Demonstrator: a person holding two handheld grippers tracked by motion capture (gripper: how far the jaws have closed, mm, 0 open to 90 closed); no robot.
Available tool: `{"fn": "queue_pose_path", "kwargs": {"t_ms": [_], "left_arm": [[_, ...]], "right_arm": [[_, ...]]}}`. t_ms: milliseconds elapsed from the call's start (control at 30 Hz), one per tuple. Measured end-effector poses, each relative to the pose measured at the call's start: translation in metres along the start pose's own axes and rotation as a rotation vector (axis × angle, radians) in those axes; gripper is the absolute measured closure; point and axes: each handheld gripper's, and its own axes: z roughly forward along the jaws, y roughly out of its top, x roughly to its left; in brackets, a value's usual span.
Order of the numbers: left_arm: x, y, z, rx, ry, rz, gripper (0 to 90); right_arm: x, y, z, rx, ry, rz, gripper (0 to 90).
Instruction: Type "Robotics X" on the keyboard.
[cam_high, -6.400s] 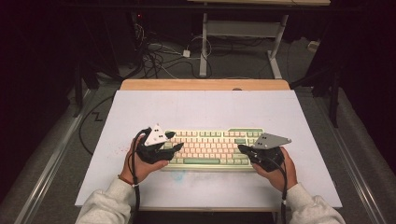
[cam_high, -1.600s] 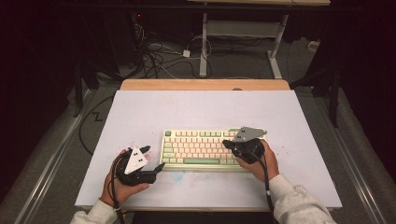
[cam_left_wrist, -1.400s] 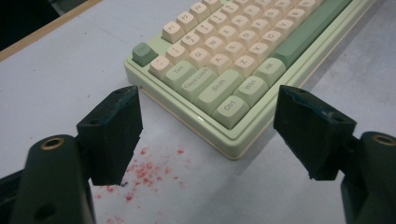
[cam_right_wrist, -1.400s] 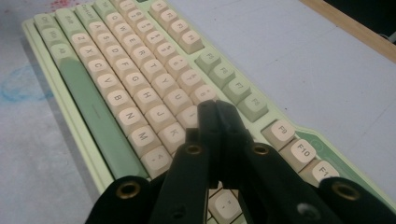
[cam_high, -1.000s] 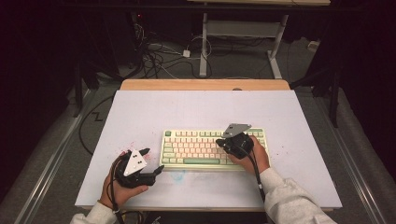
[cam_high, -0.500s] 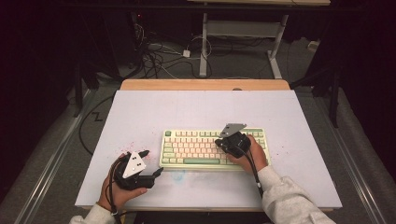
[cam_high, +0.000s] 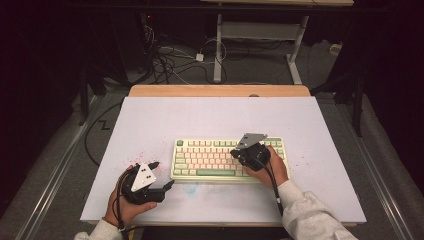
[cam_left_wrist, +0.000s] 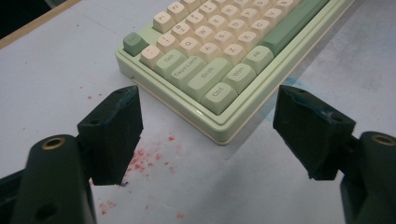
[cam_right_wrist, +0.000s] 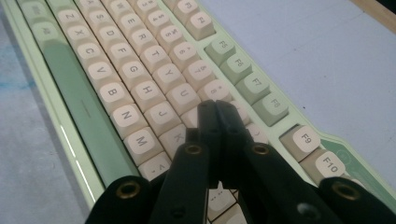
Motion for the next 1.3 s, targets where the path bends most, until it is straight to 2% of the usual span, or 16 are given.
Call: {"fn": "queue_pose_path", "kwargs": {"t_ms": [267,367,467,533,600,700,733,767,900,1033,1133,1300], "left_arm": [[0.002,0.0,0.0,-0.005,0.005,0.006,24.3],[0.002,0.0,0.0,-0.003,0.002,-0.008,25.8],[0.002,0.0,-0.001,-0.005,-0.001,-0.01,27.1],[0.003,0.0,-0.001,-0.013,0.002,-0.005,29.7],[0.004,0.0,-0.001,-0.013,0.001,-0.006,31.4],[0.003,0.001,-0.001,-0.01,-0.009,-0.022,34.7],[0.004,0.001,-0.001,-0.013,-0.005,-0.015,35.7],[0.004,0.001,-0.001,-0.007,-0.012,-0.027,36.5],[0.005,0.001,-0.001,-0.012,-0.024,-0.041,41.4],[0.007,0.003,-0.002,-0.014,-0.035,-0.06,53.4],[0.008,0.004,-0.002,-0.002,-0.04,-0.07,63.2],[0.011,0.006,0.0,0.019,-0.044,-0.096,81.2]], "right_arm": [[0.002,0.001,-0.012,-0.064,0.014,0.013,90.0],[0.004,0.001,-0.017,-0.085,0.021,0.017,89.7],[0.003,0.0,-0.021,-0.107,0.02,0.028,80.9],[0.004,-0.001,-0.024,-0.125,0.003,0.038,71.1],[0.003,-0.002,-0.027,-0.141,0.012,0.04,65.4],[0.004,-0.003,-0.032,-0.162,-0.011,0.053,51.3],[0.004,-0.004,-0.034,-0.169,-0.014,0.05,47.7],[0.004,-0.005,-0.036,-0.174,-0.019,0.041,44.5],[0.005,-0.009,-0.044,-0.199,-0.044,0.062,31.4],[0.006,-0.016,-0.053,-0.223,-0.068,0.068,24.8],[0.005,-0.023,-0.061,-0.244,-0.081,0.077,23.9],[0.005,-0.035,-0.071,-0.25,-0.106,0.083,24.3]]}}
